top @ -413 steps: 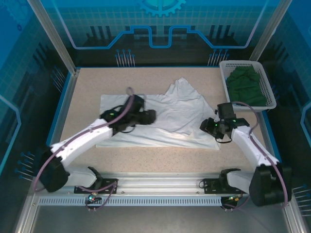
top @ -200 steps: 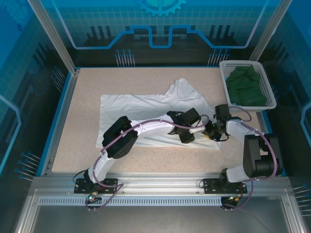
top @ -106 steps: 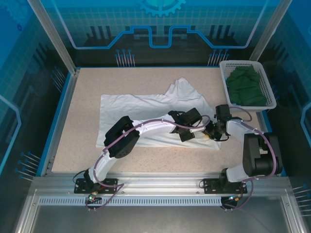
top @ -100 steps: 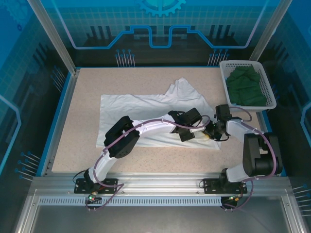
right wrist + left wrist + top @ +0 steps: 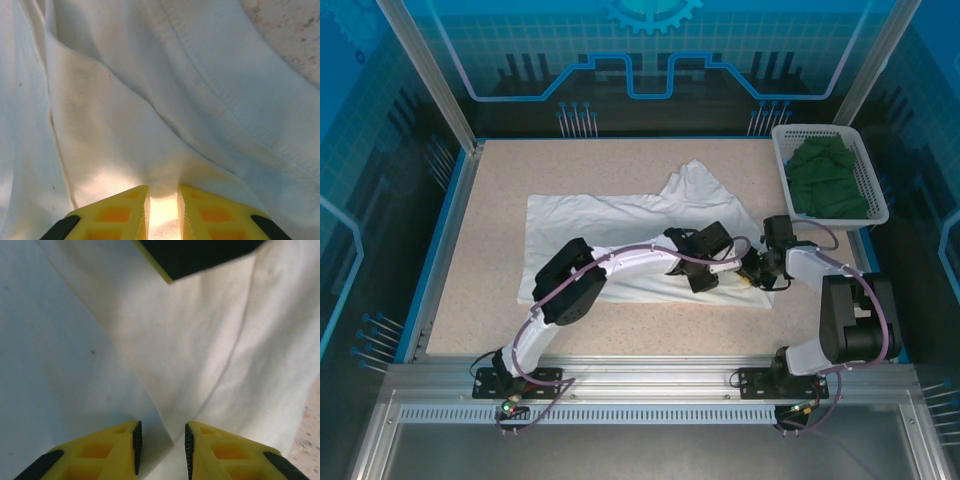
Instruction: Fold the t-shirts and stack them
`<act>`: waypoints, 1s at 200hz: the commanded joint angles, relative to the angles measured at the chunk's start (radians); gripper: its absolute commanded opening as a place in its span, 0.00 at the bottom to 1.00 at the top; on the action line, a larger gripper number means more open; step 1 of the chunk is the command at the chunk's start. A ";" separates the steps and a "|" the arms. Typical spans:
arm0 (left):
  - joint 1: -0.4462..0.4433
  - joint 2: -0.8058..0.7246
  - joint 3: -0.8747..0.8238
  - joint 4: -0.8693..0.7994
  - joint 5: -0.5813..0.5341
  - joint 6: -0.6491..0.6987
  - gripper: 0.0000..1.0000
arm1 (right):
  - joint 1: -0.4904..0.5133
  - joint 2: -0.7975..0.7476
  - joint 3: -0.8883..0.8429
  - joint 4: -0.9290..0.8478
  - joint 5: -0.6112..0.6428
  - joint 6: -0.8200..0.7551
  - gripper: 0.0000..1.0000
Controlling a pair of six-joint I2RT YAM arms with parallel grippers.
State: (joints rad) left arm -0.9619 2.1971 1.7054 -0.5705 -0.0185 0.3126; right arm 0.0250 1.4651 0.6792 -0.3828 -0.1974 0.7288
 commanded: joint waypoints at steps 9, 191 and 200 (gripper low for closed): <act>0.015 -0.061 -0.012 -0.020 0.125 -0.015 0.35 | -0.005 0.010 -0.009 -0.007 -0.029 -0.003 0.22; 0.032 -0.054 -0.053 0.021 0.037 0.017 0.49 | -0.124 -0.018 -0.079 0.092 -0.205 -0.010 0.23; 0.031 -0.054 -0.056 0.021 0.031 0.025 0.49 | -0.137 -0.034 -0.086 0.111 -0.235 -0.009 0.24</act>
State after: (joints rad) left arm -0.9417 2.1876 1.6764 -0.5667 -0.0021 0.3157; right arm -0.0650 1.4624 0.6308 -0.3222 -0.3321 0.7284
